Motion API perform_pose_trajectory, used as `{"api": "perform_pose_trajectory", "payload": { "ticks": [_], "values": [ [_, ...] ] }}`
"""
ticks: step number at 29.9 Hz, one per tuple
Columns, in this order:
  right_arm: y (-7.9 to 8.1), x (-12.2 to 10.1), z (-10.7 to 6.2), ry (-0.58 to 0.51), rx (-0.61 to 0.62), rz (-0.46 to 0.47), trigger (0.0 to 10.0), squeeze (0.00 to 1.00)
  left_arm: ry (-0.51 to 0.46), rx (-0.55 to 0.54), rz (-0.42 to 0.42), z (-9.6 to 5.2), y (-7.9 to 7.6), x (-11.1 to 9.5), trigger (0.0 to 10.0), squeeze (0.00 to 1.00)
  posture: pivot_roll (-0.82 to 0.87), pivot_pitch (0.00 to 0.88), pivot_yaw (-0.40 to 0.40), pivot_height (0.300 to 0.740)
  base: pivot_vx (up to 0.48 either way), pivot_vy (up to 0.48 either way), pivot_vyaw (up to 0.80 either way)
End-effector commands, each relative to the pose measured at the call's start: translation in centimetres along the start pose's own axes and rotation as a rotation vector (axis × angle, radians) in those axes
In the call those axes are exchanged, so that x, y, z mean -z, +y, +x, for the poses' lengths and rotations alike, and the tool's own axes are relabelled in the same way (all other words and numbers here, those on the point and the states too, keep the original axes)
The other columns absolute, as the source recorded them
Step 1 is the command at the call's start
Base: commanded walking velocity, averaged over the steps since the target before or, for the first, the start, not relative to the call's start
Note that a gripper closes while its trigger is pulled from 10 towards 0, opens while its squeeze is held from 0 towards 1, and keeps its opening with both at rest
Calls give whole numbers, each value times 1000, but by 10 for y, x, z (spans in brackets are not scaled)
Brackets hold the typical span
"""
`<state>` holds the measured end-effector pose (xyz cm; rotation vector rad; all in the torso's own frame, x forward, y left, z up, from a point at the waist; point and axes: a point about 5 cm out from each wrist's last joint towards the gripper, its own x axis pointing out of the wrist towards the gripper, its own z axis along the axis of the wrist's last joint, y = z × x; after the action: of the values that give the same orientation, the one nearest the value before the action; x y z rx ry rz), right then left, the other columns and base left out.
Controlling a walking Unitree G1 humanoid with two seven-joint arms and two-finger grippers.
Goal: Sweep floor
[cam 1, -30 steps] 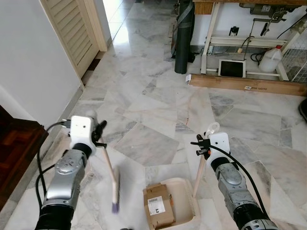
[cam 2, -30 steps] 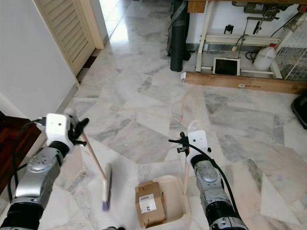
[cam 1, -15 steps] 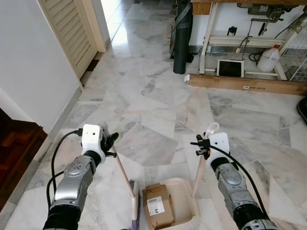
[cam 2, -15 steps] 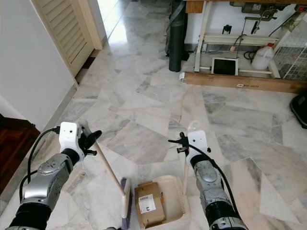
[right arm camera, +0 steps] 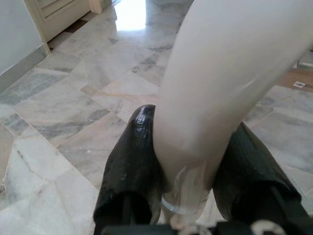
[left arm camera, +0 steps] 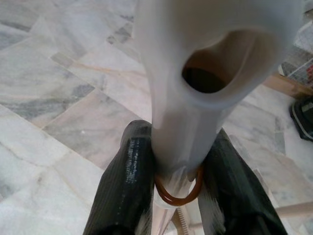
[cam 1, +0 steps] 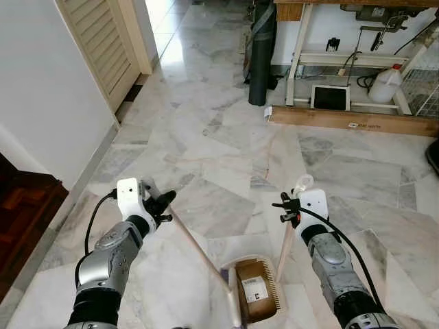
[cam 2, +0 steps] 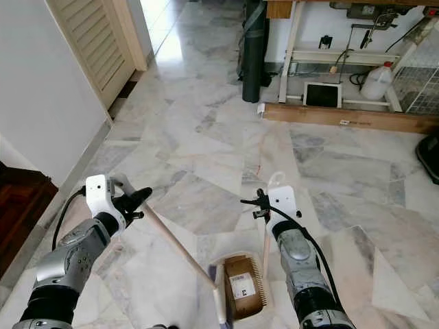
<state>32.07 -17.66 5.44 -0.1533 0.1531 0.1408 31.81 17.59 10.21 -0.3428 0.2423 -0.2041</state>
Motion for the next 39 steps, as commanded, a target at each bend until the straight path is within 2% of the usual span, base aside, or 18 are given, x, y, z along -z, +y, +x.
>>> {"api": "perform_pose_trajectory", "payload": {
  "ticks": [1, 2, 3, 9, 13, 15, 18, 26, 34, 39],
  "values": [
    [6, 3, 1, 22, -13, 22, 10000, 0, -31, 36, 16, 1, -7, -10, 10000, 0, 99, 95, 70, 740, 0, 0, 0],
    [6, 3, 1, 22, -13, 22, 10000, 0, -31, 36, 16, 1, -7, -10, 10000, 0, 99, 95, 70, 740, 0, 0, 0],
    [7, 2, 2, 18, -10, 25, 10000, 0, -46, 30, 100, 0, -9, -13, 10000, 0, 100, 91, 70, 740, 0, 0, 0],
    [6, -1, 3, 6, 7, 30, 10000, 0, -186, 10, 337, -2, -21, -37, 10000, 0, 105, 84, 70, 740, 0, 0, 0],
    [6, -1, 4, 4, 11, 31, 10000, 0, -211, 13, 364, -3, -24, -41, 10000, 0, 108, 81, 70, 740, 0, 0, 0],
    [3, -6, 6, -14, 52, 60, 10000, 0, -288, -19, 420, -5, -26, -49, 10000, 0, 108, 72, 70, 740, 0, 0, 0],
    [1, -10, 8, -30, 85, 94, 10000, 0, -335, -49, 462, -8, -26, -51, 10000, 0, 110, 70, 69, 740, 0, 0, 0],
    [1, -23, 9, -114, 103, 226, 10000, 0, -346, -88, 494, -12, -30, -35, 10000, 0, 110, 67, 59, 740, 0, 0, 0],
    [4, -37, 5, -227, 111, 233, 10000, 0, -399, -89, 506, -19, -35, -23, 10000, 0, 110, 60, 56, 740, 0, 0, 0],
    [6, -40, 0, -261, 101, 219, 10000, 0, -395, -100, 536, -20, -34, -19, 10000, 0, 108, 56, 50, 740, 0, 0, 629]
  ]
}}
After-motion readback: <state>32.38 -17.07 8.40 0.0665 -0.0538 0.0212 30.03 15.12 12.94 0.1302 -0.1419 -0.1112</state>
